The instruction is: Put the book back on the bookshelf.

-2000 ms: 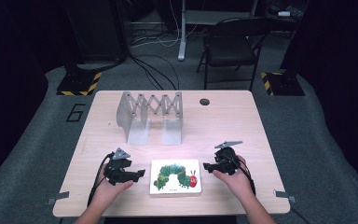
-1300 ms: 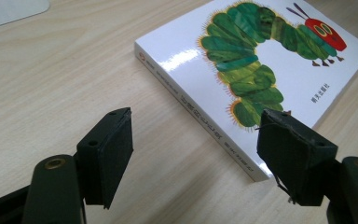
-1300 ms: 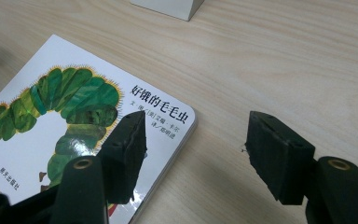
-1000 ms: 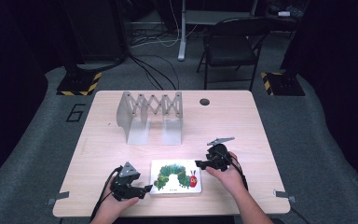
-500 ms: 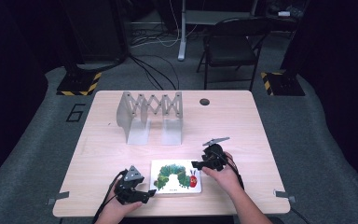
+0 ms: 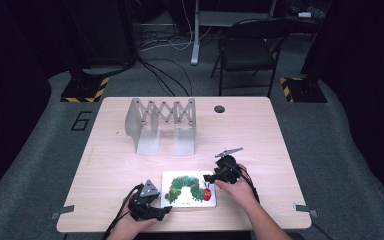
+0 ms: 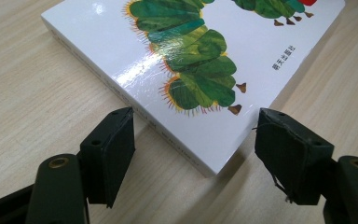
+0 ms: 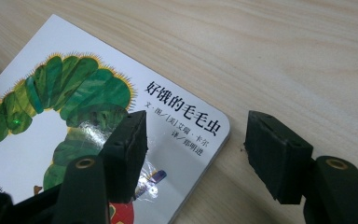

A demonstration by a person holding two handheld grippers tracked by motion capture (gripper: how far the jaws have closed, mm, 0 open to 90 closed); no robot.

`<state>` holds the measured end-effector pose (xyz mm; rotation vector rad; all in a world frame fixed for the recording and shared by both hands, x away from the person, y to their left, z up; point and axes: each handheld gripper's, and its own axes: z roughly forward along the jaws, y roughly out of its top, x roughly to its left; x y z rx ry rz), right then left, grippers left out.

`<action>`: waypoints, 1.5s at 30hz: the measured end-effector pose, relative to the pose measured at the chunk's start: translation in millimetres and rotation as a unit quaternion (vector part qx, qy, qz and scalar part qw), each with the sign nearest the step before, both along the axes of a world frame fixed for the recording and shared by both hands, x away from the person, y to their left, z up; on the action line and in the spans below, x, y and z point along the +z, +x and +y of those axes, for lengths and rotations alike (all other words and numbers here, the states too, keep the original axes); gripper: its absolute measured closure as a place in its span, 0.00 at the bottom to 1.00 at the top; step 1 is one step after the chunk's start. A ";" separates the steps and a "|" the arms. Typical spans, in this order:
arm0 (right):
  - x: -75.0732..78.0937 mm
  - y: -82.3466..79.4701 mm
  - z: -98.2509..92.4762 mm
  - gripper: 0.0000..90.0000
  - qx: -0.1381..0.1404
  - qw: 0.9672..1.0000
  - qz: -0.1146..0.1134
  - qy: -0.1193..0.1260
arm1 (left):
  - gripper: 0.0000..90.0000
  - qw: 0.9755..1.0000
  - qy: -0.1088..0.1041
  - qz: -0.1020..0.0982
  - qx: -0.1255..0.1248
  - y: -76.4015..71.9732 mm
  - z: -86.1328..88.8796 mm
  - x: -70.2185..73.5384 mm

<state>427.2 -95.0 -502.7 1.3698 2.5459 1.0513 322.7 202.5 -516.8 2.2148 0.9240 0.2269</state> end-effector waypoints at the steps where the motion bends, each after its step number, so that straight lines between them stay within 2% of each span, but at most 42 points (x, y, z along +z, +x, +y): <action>1: -0.3 0.1 0.2 0.43 0.002 1.000 0.001 0.000 | 0.32 1.000 -0.005 0.004 0.001 -0.5 -1.5 -0.3; 2: -0.3 -0.7 1.0 0.43 -0.001 1.000 0.012 0.001 | 0.32 1.000 0.000 -0.001 0.000 -0.4 -1.9 -0.1; 6: -2.9 0.7 1.5 0.45 0.010 1.000 0.010 -0.001 | 0.31 1.000 0.000 -0.001 0.005 -0.4 -3.1 -0.4; 8: -3.2 0.8 2.5 0.46 0.012 1.000 0.017 0.003 | 0.31 1.000 -0.004 0.000 0.009 -0.1 -4.2 -0.8; 11: -3.0 1.9 2.9 0.46 0.007 1.000 0.019 0.004 | 0.31 1.000 0.001 -0.005 0.012 0.7 -5.4 -0.5; 15: -2.2 4.0 3.2 0.45 0.000 1.000 0.023 0.003 | 0.30 1.000 0.001 -0.002 0.014 2.4 -7.9 -0.4; 17: -1.8 6.5 3.3 0.45 0.003 1.000 0.020 -0.002 | 0.30 1.000 0.002 -0.003 0.014 4.8 -8.2 -0.3; 18: -1.2 7.3 3.3 0.45 0.005 1.000 0.023 -0.006 | 0.30 1.000 -0.003 0.002 0.016 5.4 -8.8 -0.3; 20: 0.2 11.2 4.8 0.45 0.008 1.000 0.025 -0.016 | 0.30 1.000 0.003 0.001 0.011 7.8 -8.5 0.3; 23: 3.2 17.4 8.4 0.45 0.016 0.999 0.031 -0.037 | 0.30 1.000 -0.001 -0.002 0.018 11.5 -10.6 -0.4; 28: 6.4 25.1 11.2 0.45 0.016 0.997 0.046 -0.053 | 0.30 1.000 -0.006 0.002 0.021 16.2 -11.0 -0.8; 33: 6.5 30.3 10.0 0.44 0.010 0.997 0.059 -0.041 | 0.30 1.000 -0.012 -0.001 0.025 18.7 -11.6 -1.6; 35: 6.8 33.4 7.8 0.43 0.008 0.997 0.075 -0.032 | 0.30 1.000 -0.014 -0.004 0.026 18.1 -11.9 -2.2; 36: 6.7 35.1 6.0 0.43 0.007 0.996 0.082 -0.024 | 0.30 1.000 -0.010 -0.011 0.024 18.0 -11.6 -2.5; 38: 5.5 36.7 3.4 0.45 0.002 0.996 0.091 -0.014 | 0.29 1.000 -0.014 -0.009 0.024 16.4 -11.5 -3.3; 41: 4.3 35.9 2.8 0.44 -0.004 0.996 0.084 -0.006 | 0.29 1.000 -0.013 -0.016 0.024 15.3 -12.2 -4.0; 42: 3.3 35.6 2.8 0.44 0.000 0.997 0.074 -0.007 | 0.29 1.000 -0.013 -0.016 0.023 15.1 -12.3 -4.2; 45: 2.9 32.5 5.0 0.44 -0.005 0.998 0.063 -0.010 | 0.28 1.000 -0.007 -0.023 0.019 14.4 -12.2 -4.7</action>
